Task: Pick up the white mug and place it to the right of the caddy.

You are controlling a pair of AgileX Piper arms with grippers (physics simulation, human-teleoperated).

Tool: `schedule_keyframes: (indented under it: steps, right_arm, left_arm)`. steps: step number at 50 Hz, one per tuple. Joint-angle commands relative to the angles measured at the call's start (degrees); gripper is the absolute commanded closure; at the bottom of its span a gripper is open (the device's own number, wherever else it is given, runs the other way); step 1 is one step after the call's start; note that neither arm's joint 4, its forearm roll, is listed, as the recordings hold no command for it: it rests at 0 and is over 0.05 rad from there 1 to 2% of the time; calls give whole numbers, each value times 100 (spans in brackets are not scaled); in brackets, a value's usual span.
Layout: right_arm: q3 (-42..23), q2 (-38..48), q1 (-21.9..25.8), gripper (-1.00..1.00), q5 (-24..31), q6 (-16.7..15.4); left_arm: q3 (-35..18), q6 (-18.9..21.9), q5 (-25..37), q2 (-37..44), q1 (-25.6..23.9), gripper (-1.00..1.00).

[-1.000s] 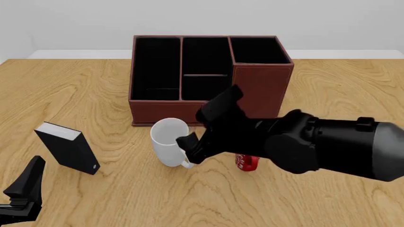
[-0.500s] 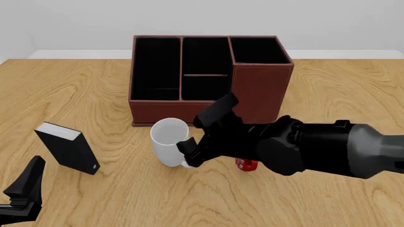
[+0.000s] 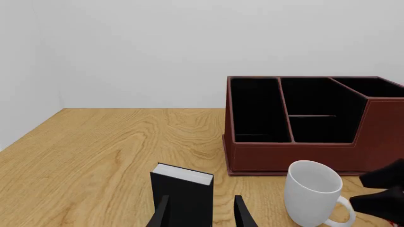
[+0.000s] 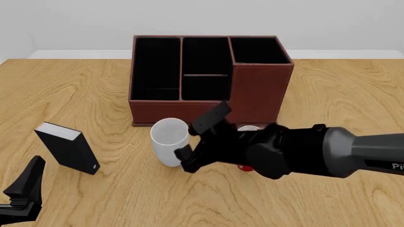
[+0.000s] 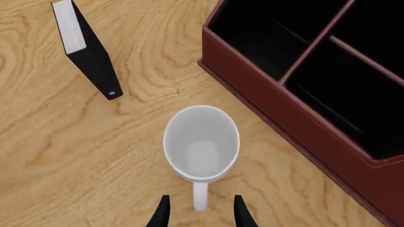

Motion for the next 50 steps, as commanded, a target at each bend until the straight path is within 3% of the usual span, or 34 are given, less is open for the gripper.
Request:
schedule_keyframes:
  steps: [1, 50]
  right_arm:
    - [-63, 291, 57, -100, -96, 32]
    - [-133, 908, 26, -100, -313, 127]
  left_arm:
    - [0, 0, 0, 0, 0, -100]
    - [0, 0, 0, 0, 0, -100]
